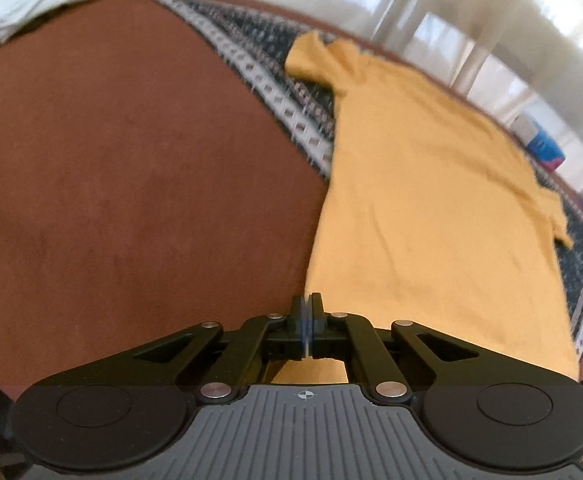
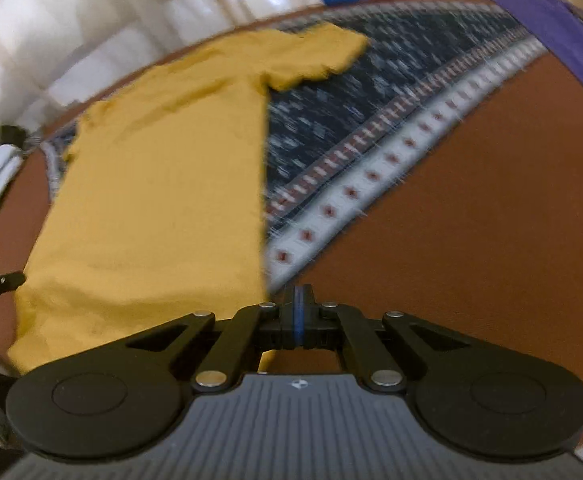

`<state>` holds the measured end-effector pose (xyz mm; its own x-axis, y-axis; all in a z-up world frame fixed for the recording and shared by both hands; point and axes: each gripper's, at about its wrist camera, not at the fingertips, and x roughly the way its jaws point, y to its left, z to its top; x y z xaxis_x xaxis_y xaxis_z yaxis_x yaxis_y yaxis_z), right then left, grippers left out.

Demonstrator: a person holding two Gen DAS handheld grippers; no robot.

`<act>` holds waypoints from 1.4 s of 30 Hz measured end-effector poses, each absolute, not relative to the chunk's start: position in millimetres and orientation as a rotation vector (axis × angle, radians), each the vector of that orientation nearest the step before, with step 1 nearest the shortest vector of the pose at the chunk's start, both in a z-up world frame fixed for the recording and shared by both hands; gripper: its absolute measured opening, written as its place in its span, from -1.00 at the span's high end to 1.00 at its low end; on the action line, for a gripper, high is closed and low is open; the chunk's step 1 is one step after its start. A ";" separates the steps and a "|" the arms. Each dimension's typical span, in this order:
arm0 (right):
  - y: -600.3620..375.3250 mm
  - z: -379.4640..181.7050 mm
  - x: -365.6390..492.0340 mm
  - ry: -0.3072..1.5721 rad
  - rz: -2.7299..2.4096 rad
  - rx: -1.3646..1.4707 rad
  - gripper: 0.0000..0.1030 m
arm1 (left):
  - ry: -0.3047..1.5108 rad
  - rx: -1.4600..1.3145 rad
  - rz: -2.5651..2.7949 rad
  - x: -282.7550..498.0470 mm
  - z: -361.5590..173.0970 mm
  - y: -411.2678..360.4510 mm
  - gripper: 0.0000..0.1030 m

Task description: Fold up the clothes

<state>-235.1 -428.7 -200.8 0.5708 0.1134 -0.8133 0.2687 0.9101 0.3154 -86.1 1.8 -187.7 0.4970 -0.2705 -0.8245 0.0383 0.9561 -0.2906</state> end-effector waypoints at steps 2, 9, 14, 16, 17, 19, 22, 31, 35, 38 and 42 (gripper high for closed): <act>-424.9 -196.8 -238.1 0.971 -0.083 0.417 0.92 | 1.026 -0.244 -0.184 -88.1 -182.2 0.7 0.55; -365.0 -172.3 -238.1 0.975 0.113 0.265 0.18 | 0.945 -0.231 -0.233 -93.0 -151.5 -17.3 0.12; -325.8 -183.7 -231.7 1.033 0.209 0.139 0.19 | 0.956 -0.213 -0.289 -88.8 -153.7 -36.3 0.07; -315.1 -186.9 -234.3 1.057 0.211 0.054 0.19 | 0.977 -0.198 -0.303 -89.6 -159.9 -41.3 0.06; -314.1 -188.0 -236.4 1.069 0.210 0.030 0.23 | 0.990 -0.195 -0.307 -89.2 -164.0 -43.2 0.06; -312.4 -190.0 -240.6 1.090 0.206 -0.014 0.81 | 1.012 -0.193 -0.309 -89.4 -171.0 -45.6 0.06; -327.7 -182.5 -253.5 1.075 0.163 0.062 0.91 | 1.037 -0.190 -0.309 -90.0 -178.3 -47.5 0.06; -386.4 -185.6 -309.6 1.104 -0.062 0.398 0.89 | 1.079 -0.165 -0.327 -86.6 -186.6 -50.1 0.03; -403.1 -203.8 -325.6 1.218 -0.134 0.511 0.76 | 1.081 -0.162 -0.358 -78.3 -177.6 -54.1 0.03; -415.1 -185.3 -323.4 1.176 -0.183 0.505 0.70 | 1.042 -0.162 -0.414 -67.1 -162.1 -67.3 -0.01; -436.2 -148.1 -282.3 1.028 -0.199 0.473 0.50 | 0.974 -0.134 -0.556 -38.2 -142.5 -108.5 -0.07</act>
<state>-282.3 -436.2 -148.1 0.5091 0.0593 -0.8587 0.3759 0.8821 0.2838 -38.2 -108.5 -142.5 0.4349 -0.5034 -0.7466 0.3862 0.8533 -0.3504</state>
